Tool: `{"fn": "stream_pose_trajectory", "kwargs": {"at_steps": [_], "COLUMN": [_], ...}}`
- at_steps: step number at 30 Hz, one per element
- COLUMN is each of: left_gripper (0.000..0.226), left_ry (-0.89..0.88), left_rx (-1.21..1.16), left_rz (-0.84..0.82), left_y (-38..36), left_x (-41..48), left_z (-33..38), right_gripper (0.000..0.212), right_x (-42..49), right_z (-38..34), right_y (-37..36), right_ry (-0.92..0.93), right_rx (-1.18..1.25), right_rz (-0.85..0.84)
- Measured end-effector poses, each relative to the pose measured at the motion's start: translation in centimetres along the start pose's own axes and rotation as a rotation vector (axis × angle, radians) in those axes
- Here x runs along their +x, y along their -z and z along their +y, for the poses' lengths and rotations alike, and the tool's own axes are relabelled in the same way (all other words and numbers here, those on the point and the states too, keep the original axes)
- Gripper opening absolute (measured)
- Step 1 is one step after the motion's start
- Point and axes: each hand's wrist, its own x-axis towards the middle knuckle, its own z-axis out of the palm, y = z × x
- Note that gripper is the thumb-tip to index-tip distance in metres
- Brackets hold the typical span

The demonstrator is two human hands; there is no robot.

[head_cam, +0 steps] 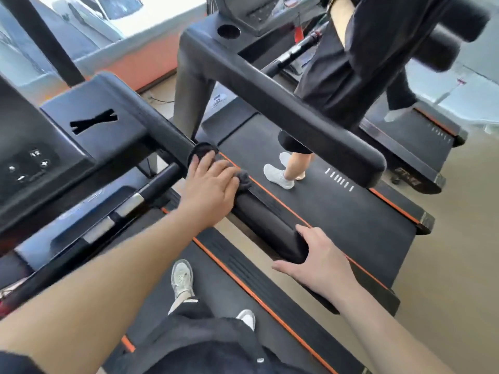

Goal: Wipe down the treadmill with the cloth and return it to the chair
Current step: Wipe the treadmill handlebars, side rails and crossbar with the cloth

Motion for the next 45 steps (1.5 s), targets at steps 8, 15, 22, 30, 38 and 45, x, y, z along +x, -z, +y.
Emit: {"fn": "stream_pose_trajectory", "kwargs": {"at_steps": [8,15,22,30,38,45], "left_gripper": [0.048,0.047,0.046,0.047,0.044,0.053], "left_ry": [-0.318,-0.325,-0.141,-0.664,-0.685,-0.696], "left_rx": [0.065,-0.002,0.147,0.086,0.063,0.28], "left_rz": [-0.127,-0.135,-0.105,-0.221,-0.282,-0.433], "left_y": [-1.1,-3.4,-3.2,-5.2,-7.0,-5.9], "left_x": [-2.1,-7.8,-4.6,-8.9,-10.7,-5.9], "left_z": [3.1,11.0,11.3,17.1,22.1,20.5], "right_gripper": [0.099,0.097,0.091,0.066,0.037,0.047], "right_x": [-3.5,-6.1,-7.9,-9.9,-10.7,-12.0], "right_z": [4.1,7.1,9.3,12.2,12.3,13.5], "right_y": [0.1,-0.8,-0.3,-0.4,1.1,1.5], "right_ry": [-0.063,-0.078,-0.116,-0.212,-0.317,-0.372], "right_rx": [-0.022,-0.009,0.262,0.793,0.927,0.846], "right_rz": [0.097,0.098,0.057,0.108,0.221,0.266]}}
